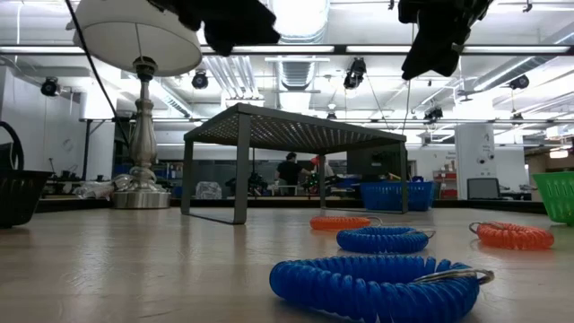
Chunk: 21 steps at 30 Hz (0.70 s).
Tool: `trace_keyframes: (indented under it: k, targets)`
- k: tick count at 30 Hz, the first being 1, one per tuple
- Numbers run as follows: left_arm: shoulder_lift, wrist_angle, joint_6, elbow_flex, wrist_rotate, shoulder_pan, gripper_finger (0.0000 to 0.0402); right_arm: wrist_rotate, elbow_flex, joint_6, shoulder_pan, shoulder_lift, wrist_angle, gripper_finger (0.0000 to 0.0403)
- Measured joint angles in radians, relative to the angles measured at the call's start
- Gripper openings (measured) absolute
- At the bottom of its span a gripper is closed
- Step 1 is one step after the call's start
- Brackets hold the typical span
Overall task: Pick & Place Office Desk Supplies
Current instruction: Put the orange spring keychain into the black basket
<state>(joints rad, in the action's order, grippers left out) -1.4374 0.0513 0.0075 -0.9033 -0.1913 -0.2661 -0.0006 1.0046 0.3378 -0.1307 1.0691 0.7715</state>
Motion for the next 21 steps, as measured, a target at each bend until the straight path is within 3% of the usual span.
trace_keyframes:
  k: [7, 14, 21]
  targets:
    - [-0.099, -0.018, -0.059, -0.078, -0.012, -0.010, 0.0188, 0.000, 0.000, 0.000, 0.000, 0.000, -0.001, 0.0095]
    - [-0.158, -0.231, -0.216, -0.201, -0.177, -0.009, 0.0188, 0.000, 0.000, 0.000, 0.000, 0.000, -0.001, 0.0102]
    - [-0.170, -0.360, -0.315, -0.275, -0.210, -0.020, 0.0188, 0.001, 0.000, 0.000, 0.000, 0.000, -0.002, 0.0097]
